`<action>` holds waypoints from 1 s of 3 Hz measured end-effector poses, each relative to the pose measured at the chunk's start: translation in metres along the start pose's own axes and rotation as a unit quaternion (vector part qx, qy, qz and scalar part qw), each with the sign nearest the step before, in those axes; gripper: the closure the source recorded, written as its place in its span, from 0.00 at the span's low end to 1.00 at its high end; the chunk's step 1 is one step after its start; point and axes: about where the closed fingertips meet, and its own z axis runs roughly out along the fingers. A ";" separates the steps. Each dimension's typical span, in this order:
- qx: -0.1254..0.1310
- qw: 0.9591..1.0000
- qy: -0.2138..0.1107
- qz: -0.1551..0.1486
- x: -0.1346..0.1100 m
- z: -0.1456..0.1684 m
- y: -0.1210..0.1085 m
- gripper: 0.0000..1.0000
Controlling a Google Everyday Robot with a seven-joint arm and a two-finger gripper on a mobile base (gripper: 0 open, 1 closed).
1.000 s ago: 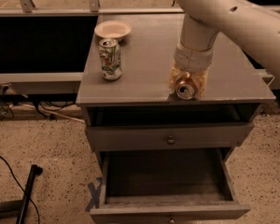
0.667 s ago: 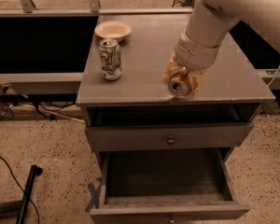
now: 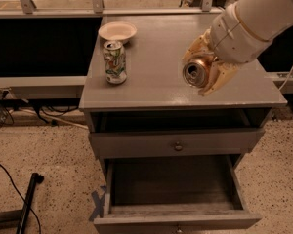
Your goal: Place orange can into middle drawer
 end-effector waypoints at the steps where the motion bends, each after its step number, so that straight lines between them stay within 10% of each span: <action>1: 0.030 0.992 -0.018 0.121 0.049 -0.026 0.020 1.00; 2: 0.017 0.980 -0.078 0.184 0.103 -0.025 0.042 1.00; 3: -0.023 0.977 -0.089 0.194 0.134 -0.014 0.060 1.00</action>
Offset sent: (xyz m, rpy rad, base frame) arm 0.0284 -0.1922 -0.0411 0.3936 0.4815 -0.2491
